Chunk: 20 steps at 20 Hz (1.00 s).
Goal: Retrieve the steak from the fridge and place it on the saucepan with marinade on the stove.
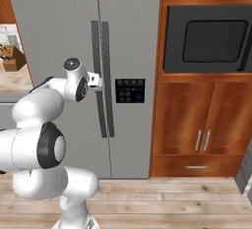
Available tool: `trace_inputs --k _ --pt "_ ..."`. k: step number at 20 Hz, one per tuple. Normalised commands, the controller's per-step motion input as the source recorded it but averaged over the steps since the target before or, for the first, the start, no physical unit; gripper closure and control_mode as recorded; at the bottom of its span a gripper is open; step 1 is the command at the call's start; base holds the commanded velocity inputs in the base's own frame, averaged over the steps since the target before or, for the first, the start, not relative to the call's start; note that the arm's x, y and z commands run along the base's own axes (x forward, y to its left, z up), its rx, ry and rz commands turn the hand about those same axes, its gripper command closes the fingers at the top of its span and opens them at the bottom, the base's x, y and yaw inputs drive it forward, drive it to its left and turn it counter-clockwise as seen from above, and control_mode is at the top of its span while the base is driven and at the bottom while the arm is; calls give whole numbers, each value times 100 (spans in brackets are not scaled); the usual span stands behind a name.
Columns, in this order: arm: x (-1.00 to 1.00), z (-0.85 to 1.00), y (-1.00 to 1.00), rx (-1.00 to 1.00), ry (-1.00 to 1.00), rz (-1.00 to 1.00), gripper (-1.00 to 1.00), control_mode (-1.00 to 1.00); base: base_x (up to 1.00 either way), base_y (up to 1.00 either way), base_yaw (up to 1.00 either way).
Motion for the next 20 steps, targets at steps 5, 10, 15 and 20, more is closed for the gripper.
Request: trace_inputs --k 5,10,15,20 --pt "45 -34 20 0 -2 0 -100 -100 0 0 0" --pt "35 -31 12 0 -4 0 -100 -100 0 0 0" --pt "23 -20 -2 1 -17 0 -100 -100 0 0 0" --pt "17 -15 -3 1 -13 0 -100 -100 0 0 0"
